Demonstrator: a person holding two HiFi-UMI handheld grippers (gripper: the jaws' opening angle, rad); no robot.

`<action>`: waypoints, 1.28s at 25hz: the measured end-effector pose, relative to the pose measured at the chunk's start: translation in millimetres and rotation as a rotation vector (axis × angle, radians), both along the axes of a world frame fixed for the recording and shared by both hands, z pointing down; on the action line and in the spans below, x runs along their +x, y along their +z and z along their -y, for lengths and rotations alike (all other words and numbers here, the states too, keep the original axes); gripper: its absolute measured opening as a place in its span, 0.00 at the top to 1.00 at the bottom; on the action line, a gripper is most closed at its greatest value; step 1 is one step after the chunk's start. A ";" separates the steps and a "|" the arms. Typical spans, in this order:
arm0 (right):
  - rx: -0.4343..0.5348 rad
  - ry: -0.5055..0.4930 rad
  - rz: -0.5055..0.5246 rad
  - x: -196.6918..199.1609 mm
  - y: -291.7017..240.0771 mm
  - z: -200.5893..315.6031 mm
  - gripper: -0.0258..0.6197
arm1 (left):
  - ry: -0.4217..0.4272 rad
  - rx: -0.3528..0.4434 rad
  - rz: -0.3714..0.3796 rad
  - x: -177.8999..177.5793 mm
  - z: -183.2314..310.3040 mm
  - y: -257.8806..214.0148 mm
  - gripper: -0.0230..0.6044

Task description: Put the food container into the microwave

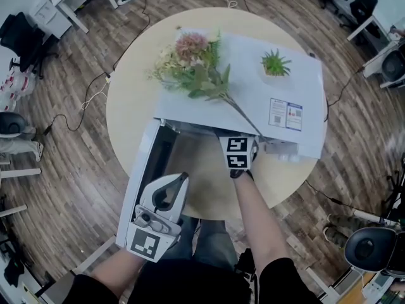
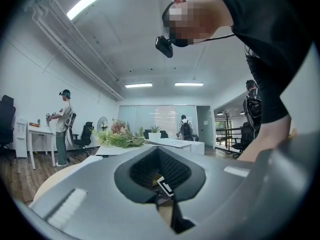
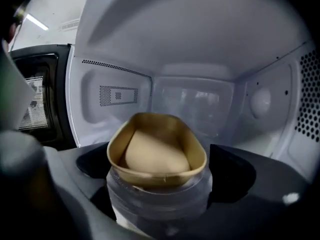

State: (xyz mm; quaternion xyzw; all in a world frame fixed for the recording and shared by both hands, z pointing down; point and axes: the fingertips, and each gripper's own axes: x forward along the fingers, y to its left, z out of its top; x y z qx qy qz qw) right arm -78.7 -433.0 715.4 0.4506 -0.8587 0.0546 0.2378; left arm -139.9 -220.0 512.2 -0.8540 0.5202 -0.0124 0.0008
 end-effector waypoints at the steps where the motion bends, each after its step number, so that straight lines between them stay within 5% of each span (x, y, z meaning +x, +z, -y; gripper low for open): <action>1: -0.003 0.005 0.002 1.1 -0.1 -2.8 0.04 | 0.002 0.003 0.000 0.6 0.8 -1.0 0.96; 7: -0.012 -0.006 0.036 6.2 -14.1 -41.6 0.04 | 0.000 -0.002 0.001 2.2 4.2 -3.2 0.96; 14: -0.119 -0.077 0.138 37.0 -56.4 -149.0 0.04 | -0.001 -0.003 0.005 0.9 5.8 -22.6 0.96; 22: -0.117 -0.064 0.297 104.0 -184.1 -226.8 0.07 | 0.021 -0.080 -0.015 5.2 -6.9 -63.9 0.96; 23: -0.088 -0.047 0.329 112.6 -204.9 -231.4 0.21 | 0.025 -0.079 -0.018 5.2 -10.4 -70.8 0.96; 25: -0.008 -0.013 0.377 128.8 -245.2 -237.7 0.67 | 0.030 -0.075 -0.021 5.0 -15.9 -83.5 0.96; 29: 0.144 0.014 0.381 144.8 -308.4 -242.9 0.86 | 0.013 -0.030 -0.040 4.9 -19.5 -114.4 0.96; 32: 0.232 0.006 0.370 146.9 -339.6 -247.6 0.91 | 0.003 -0.006 -0.037 7.7 -26.0 -131.5 0.96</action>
